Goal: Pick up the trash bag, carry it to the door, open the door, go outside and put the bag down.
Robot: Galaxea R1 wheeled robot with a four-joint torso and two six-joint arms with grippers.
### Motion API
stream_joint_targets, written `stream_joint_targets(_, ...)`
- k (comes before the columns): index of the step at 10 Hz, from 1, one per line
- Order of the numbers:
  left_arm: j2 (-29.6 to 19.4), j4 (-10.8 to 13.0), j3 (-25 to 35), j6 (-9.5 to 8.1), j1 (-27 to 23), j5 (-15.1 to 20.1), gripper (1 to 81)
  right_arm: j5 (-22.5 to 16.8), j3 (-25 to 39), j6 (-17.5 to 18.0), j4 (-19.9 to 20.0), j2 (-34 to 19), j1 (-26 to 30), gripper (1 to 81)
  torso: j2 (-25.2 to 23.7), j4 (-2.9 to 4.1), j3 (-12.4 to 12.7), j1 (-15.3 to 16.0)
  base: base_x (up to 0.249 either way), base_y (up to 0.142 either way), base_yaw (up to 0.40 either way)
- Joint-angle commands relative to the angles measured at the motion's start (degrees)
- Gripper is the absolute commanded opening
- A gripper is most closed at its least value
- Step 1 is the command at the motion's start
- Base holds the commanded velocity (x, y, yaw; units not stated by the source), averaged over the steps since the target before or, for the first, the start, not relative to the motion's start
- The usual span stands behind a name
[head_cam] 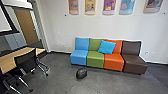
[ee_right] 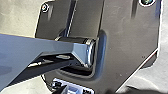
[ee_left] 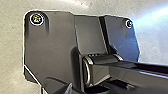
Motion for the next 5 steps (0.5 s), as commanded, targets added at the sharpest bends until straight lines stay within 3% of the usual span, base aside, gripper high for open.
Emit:
stream_joint_targets(1,0.0,-0.29,0.37,-0.09,-2.53,3.16,81.1,-3.15,0.09,-0.11,-0.47,-0.06,1.31,81.1,0.0,0.0,0.0,0.0,0.112,0.074,0.0)
stream_joint_targets(5,-0.09,-0.37,0.37,-0.09,-2.62,3.08,81.1,-3.06,0.0,-0.11,-0.38,-0.06,1.14,81.1,0.02,0.0,0.0,0.0,0.103,0.0,0.0)
